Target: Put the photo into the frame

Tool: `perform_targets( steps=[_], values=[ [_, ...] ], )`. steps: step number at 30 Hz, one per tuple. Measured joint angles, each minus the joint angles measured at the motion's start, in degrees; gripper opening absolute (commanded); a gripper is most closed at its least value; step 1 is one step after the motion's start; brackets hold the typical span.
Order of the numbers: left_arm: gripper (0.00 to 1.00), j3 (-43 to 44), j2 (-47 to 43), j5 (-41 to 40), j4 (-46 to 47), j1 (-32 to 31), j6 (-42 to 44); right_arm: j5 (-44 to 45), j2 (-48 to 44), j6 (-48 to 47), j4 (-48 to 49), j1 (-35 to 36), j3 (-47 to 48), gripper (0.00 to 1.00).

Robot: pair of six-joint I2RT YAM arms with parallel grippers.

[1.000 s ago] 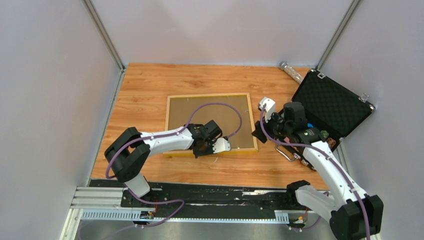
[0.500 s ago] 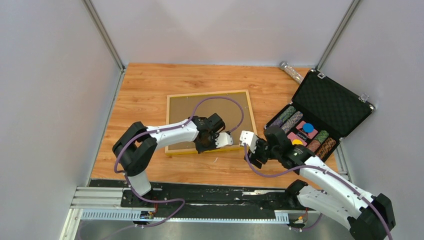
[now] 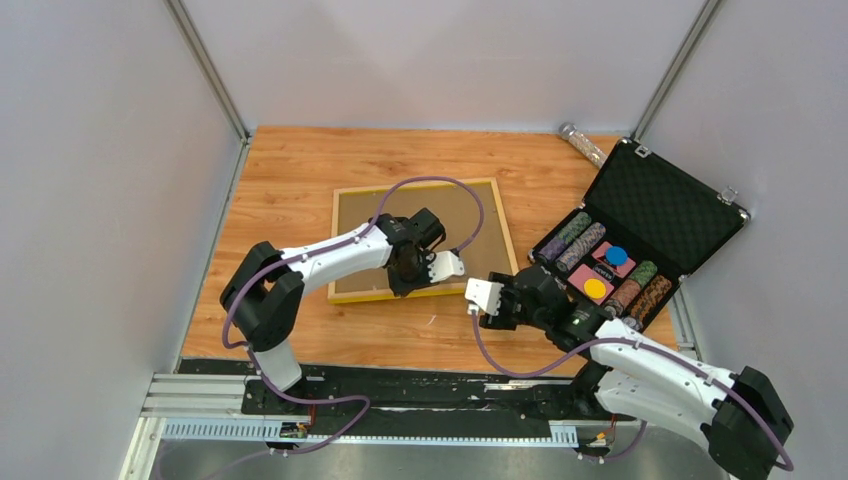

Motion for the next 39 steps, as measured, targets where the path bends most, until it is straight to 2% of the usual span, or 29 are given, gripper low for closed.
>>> perform_targets(
  steps=[14, 24, 35, 39],
  values=[
    [0.00, 6.4, -0.3, 4.0, -6.9, 1.0, 0.6, 12.1, 8.8, -7.7, 16.4, 5.3, -6.0, 0.60],
    [0.00, 7.5, -1.4, 4.8, -9.3, 1.6, 0.4, 18.9, 18.1, -13.3, 30.0, 6.6, -8.4, 0.57],
    [0.00, 7.5, -1.6, 5.1, -9.3, 1.6, 0.4, 20.3, 13.5, -14.7, 31.2, 7.6, -10.4, 0.55],
    [0.00, 7.5, -1.6, 5.5, -9.4, 1.6, 0.4, 20.0, 13.0, -14.2, 29.0, 7.6, -9.8, 0.55]
  ],
)
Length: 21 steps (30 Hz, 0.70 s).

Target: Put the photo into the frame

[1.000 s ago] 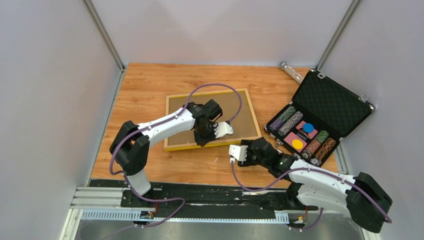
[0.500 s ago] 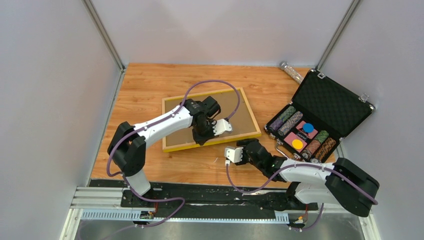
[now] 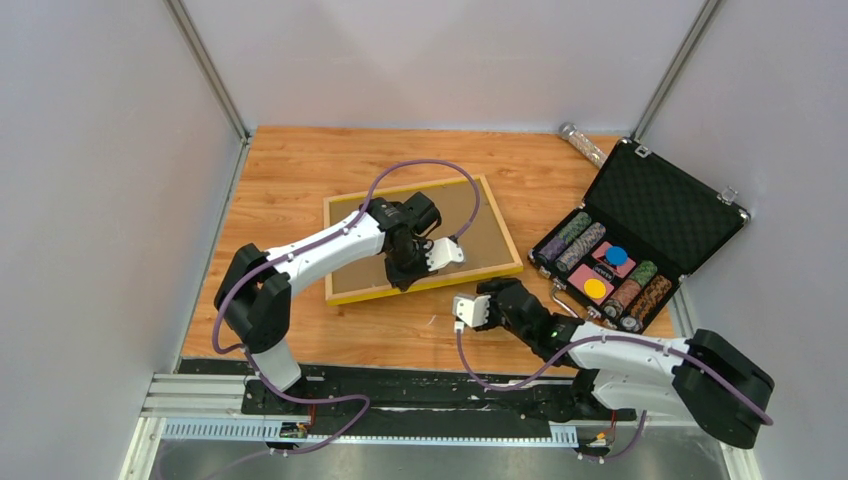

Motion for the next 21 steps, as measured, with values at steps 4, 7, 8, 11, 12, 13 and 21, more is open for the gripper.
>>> perform_targets(
  steps=[4, 7, 8, 11, 12, 13, 21],
  values=[
    [0.00, 0.0, -0.1, 0.1, 0.1, 0.0, 0.0, -1.5, -5.3, 2.3, -6.8, 0.0, 2.0, 0.54],
    [0.00, -0.2, -0.2, 0.4, -0.7, 0.0, 0.0, -2.0, -9.9, 3.8, -10.4, -0.5, 5.6, 0.54],
    [0.00, -0.2, -0.2, 0.7, -1.2, -0.1, 0.1, -2.1, -11.1, 4.4, -10.8, -0.8, 6.9, 0.54],
    [0.00, -0.2, -0.2, 1.4, -1.9, -0.3, 0.2, -3.3, -13.8, 6.0, -11.5, -1.4, 8.8, 0.54],
    [0.00, -0.2, -0.2, 1.6, -2.0, -0.3, 0.2, -3.6, -14.4, 6.4, -11.7, -1.5, 8.8, 0.54],
    [0.00, -0.2, -0.2, 1.6, -2.1, -0.3, 0.2, -4.0, -14.7, 6.8, -12.2, -1.5, 8.8, 0.55],
    [0.00, -0.1, 0.1, 1.8, -2.3, -0.3, 0.2, -6.7, -14.1, 8.6, -16.1, -1.6, 8.8, 0.63]
  ],
)
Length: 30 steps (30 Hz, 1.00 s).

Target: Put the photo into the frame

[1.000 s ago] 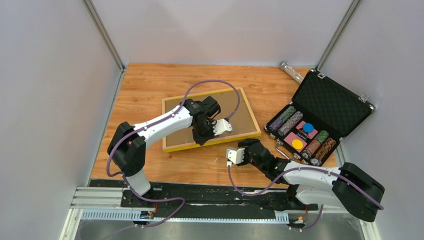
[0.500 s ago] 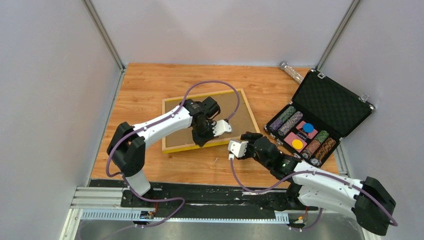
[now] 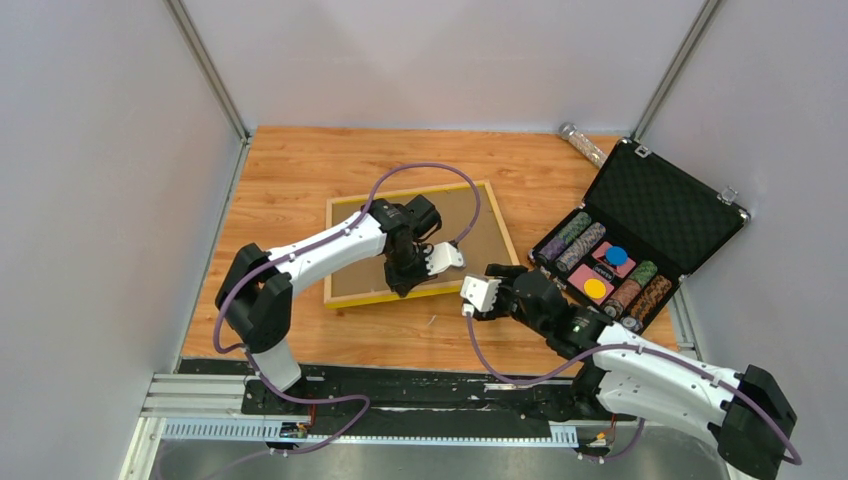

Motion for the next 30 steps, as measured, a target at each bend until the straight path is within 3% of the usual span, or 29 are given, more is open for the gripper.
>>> perform_targets(
  steps=[8, 18, 30],
  values=[
    [0.00, 0.4, 0.8, 0.0, -0.4, -0.1, 0.0, -0.8, -1.0, 0.9, -1.9, 0.0, 0.0, 0.70],
    [0.00, 1.7, 1.4, 0.4, -1.2, -0.1, -0.1, -0.6, 4.5, 0.8, 0.0, 0.0, -0.8, 0.72],
    [0.00, 1.7, 1.4, 1.1, -1.5, -0.1, -0.1, 2.0, 15.7, -3.5, 12.8, 0.0, -1.2, 0.69]
  ],
)
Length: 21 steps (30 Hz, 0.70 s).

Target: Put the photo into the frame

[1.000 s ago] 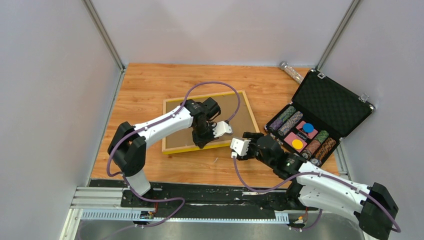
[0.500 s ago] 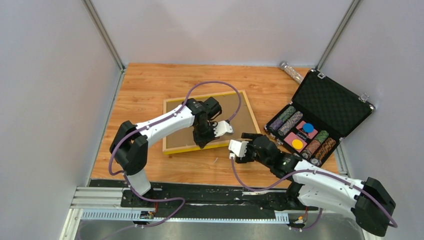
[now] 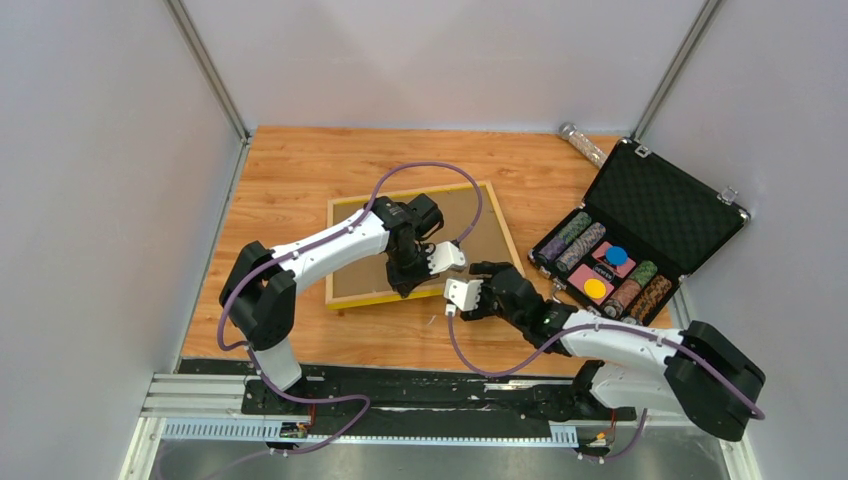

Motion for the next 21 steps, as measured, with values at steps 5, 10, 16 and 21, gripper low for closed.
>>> perform_targets(
  steps=[5, 10, 16, 21],
  values=[
    [0.00, 0.5, 0.0, 0.4, -0.5, 0.0, 0.0, 0.6, 4.5, -2.9, 5.9, 0.0, -1.5, 0.61],
    [0.00, 0.8, 0.0, 0.9, -1.0, 0.0, 0.0, 1.0, 7.2, -5.4, 10.6, 0.0, -2.6, 0.36],
    [0.15, 1.8, 0.0, 0.8, -1.7, 0.2, 0.0, 1.6, 6.8, -12.3, 10.9, 0.6, -2.8, 0.06],
    [0.62, 1.8, -0.6, 1.4, -0.9, 0.1, 0.0, 1.9, 3.6, -13.6, 7.5, 0.9, -2.8, 0.00]
  ],
)
